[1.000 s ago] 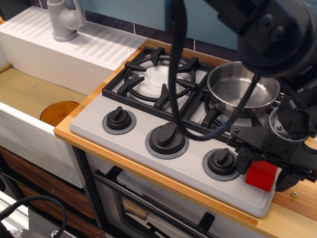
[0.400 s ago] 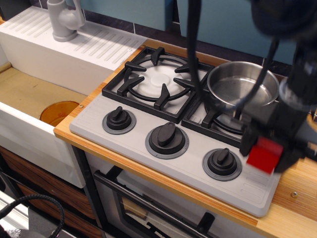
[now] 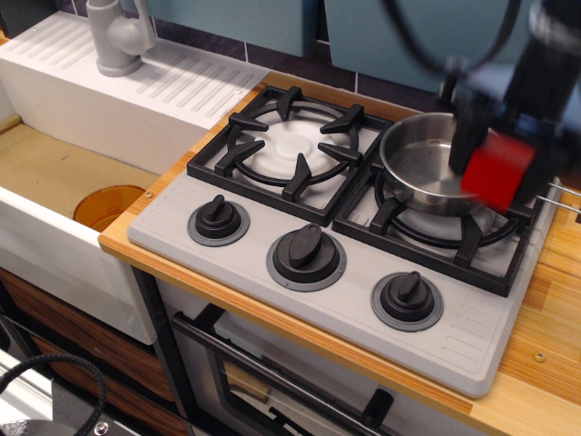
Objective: Put redcube in pan and put pan on stove
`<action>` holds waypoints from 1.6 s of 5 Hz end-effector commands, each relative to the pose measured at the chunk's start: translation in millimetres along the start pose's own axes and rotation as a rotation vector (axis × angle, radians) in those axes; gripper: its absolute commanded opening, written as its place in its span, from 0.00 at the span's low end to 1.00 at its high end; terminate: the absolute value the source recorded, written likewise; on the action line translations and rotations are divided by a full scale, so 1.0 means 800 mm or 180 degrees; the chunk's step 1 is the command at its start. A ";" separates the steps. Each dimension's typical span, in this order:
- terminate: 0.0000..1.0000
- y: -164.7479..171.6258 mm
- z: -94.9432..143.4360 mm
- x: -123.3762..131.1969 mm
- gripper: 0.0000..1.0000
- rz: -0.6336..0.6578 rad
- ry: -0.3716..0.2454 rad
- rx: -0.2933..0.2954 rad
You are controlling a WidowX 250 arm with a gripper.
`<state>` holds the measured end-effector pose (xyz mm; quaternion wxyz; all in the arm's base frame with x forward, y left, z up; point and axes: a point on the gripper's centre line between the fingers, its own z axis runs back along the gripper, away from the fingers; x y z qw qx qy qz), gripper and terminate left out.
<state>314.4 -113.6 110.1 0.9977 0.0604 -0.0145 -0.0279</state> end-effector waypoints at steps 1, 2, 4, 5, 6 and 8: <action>0.00 0.020 0.007 0.068 0.00 -0.0145 -0.0180 -0.0100; 0.00 0.024 -0.002 0.081 0.00 -0.0185 -0.0184 -0.0133; 0.00 0.016 -0.006 0.078 1.00 -0.0137 -0.0194 -0.0121; 0.00 0.011 -0.003 0.077 1.00 -0.0125 -0.0192 -0.0123; 0.00 0.008 0.002 0.078 1.00 -0.0100 -0.0204 -0.0096; 0.00 0.038 0.012 0.080 1.00 -0.0207 -0.0348 0.0066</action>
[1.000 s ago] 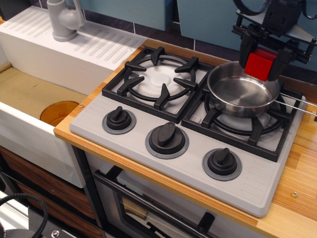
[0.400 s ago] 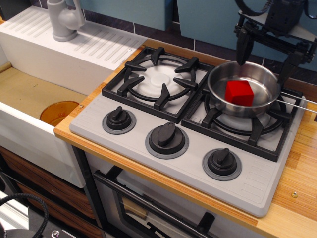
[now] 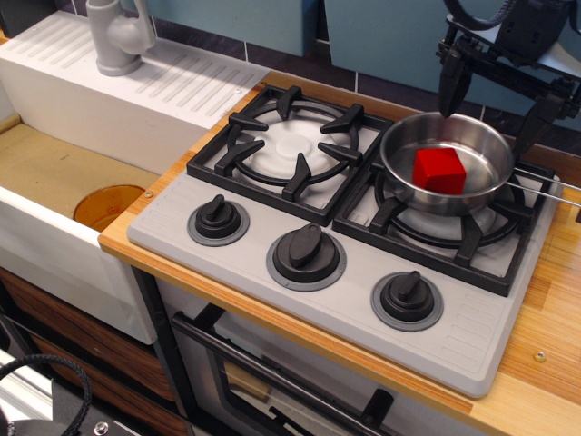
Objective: Put redcube in pan and put pan on stove
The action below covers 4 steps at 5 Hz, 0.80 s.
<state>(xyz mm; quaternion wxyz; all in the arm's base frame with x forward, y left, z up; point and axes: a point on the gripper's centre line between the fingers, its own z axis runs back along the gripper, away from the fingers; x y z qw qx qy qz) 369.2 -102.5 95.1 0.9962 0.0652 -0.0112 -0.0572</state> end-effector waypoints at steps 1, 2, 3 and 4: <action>0.00 0.050 0.041 0.005 1.00 -0.0065 -0.0366 0.0179; 0.00 0.071 0.045 -0.002 1.00 -0.0110 -0.0375 0.0195; 0.00 0.091 0.041 -0.009 1.00 -0.0145 -0.0403 0.0206; 0.00 0.104 0.024 -0.010 1.00 -0.0180 -0.0435 0.0151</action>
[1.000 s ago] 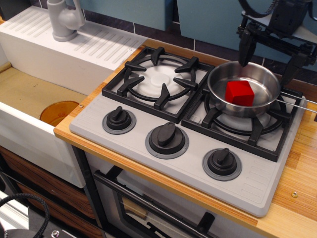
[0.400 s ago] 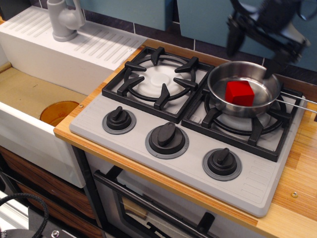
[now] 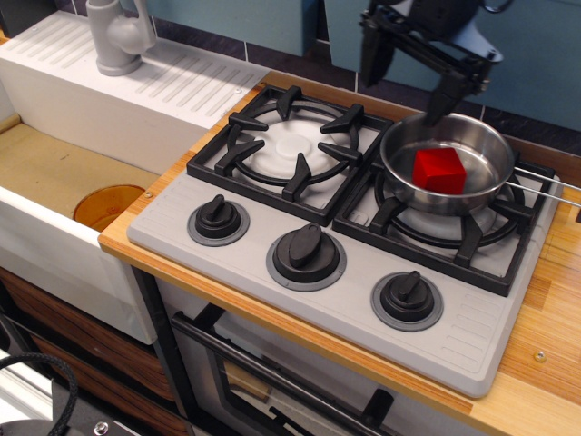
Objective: Put redcube in pan and put pan on stove
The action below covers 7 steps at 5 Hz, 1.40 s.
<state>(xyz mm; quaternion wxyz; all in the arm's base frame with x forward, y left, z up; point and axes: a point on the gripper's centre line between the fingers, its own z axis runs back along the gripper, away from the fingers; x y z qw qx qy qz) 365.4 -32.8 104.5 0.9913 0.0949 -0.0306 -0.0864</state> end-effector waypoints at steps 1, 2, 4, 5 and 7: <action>0.00 0.021 0.000 0.004 1.00 0.0001 -0.0361 -0.0103; 0.00 0.017 -0.016 0.000 1.00 0.0028 -0.0401 -0.0158; 0.00 0.000 -0.045 0.000 1.00 0.0073 -0.0497 -0.0265; 0.00 -0.008 -0.063 0.007 1.00 0.0039 -0.0573 -0.0359; 0.00 -0.013 -0.083 0.017 0.00 0.0001 -0.0514 -0.0383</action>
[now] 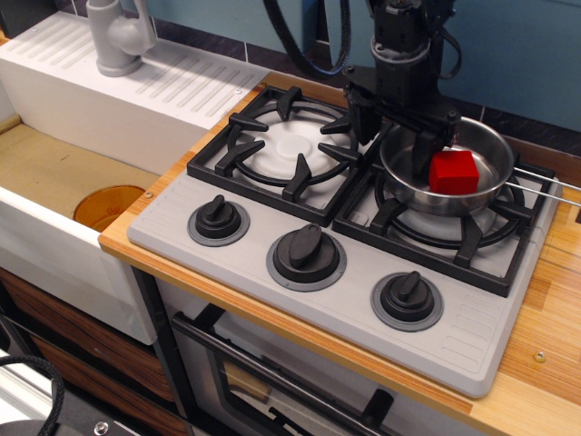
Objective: Put redcube in pan and put pan on stove
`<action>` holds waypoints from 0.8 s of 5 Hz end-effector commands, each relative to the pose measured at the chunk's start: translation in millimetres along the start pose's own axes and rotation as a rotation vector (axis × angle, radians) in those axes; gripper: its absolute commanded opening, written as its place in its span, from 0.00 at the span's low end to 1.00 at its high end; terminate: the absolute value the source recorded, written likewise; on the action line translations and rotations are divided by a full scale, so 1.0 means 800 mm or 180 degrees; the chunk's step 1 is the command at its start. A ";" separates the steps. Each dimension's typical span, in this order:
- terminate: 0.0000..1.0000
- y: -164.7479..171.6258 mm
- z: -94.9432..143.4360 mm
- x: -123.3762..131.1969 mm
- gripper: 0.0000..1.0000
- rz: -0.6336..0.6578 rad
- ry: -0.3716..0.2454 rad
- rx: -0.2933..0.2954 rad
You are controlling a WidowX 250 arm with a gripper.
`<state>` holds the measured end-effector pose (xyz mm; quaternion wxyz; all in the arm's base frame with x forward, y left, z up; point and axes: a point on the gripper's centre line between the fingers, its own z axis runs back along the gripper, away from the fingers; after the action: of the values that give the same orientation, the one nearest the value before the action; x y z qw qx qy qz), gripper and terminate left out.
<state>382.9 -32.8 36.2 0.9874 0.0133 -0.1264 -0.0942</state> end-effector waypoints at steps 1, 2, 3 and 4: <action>0.00 -0.004 0.018 -0.004 0.00 0.0059 0.0279 0.0165; 0.00 -0.012 0.033 -0.008 0.00 0.0138 0.0358 0.0231; 0.00 -0.018 0.048 -0.010 0.00 0.0161 0.0410 0.0278; 0.00 -0.021 0.072 -0.011 0.00 0.0143 0.0477 0.0338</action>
<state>346.4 -43.4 57.8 0.9952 0.0734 -0.0092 -0.0648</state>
